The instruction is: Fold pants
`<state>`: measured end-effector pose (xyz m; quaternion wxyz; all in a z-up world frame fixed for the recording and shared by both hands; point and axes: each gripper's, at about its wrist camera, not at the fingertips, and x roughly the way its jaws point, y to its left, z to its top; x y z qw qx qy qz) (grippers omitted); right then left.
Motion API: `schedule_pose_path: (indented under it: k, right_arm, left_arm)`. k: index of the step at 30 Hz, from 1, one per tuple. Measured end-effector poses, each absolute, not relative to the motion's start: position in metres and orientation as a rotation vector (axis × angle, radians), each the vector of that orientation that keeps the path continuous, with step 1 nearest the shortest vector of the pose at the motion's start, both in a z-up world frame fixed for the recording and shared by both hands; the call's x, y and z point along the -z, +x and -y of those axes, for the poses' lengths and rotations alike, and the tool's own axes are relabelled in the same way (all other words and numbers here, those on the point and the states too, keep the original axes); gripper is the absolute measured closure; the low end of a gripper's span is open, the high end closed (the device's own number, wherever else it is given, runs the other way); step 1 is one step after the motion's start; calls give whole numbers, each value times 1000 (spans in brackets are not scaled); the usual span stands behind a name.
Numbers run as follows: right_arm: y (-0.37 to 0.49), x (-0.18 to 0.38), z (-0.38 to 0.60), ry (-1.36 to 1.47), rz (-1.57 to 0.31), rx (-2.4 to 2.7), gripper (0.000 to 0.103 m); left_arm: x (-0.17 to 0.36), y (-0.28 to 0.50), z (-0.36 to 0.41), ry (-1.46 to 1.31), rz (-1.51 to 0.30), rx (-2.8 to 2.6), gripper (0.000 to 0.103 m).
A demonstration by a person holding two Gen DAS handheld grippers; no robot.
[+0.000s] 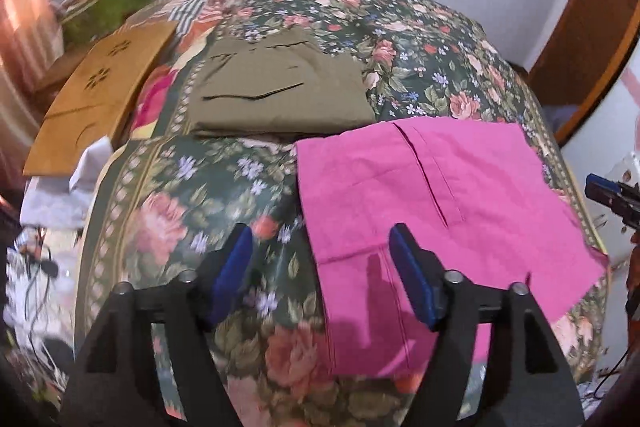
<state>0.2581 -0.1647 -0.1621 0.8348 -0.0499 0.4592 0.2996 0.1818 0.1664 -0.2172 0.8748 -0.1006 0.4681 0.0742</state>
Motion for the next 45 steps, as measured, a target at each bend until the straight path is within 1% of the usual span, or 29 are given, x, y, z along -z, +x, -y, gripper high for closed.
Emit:
schedule_pose_path:
  k: [2,3,8,12,17,21,28,38,43,45]
  right_arm:
    - [248,155,163,-111,-947,-650,58]
    - [241,151,159,-123,-933,-657,58]
    - [217,149,141,-112,-894,-707,56]
    - [202,159,122,-98,-914,-753,56]
    - [189,171,103,-160,-917,-761,56]
    - [185,182,97,-219,-940,-754,56]
    - [186,189,99,-220,-961,-780,55]
    - [185,191,97,-244,-960,-792,54]
    - [185,192,97,-245,-960,-790,54]
    - [185,192,97,-244,-960,-791,54]
  left_arm:
    - [215,169,-164,-234,-983,-151,24]
    - [215,164,-162,-250,-989,-144,24]
    - [224,138,-151,-394,-1003,-76,24]
    - [235,125,-141,-449,-1029,-49,24]
    - [252,115,-127,-530,-1091,37,24]
    - [260,116,-121,-558,-1100,56,23]
    - [262,130,-118,-623,-1061,106,15]
    - [273,140,-152,-805,-1004,93,15]
    - [280,153,-154,-798,-1022,63,14]
    - [283,158,-150,-785,-1031,79,7]
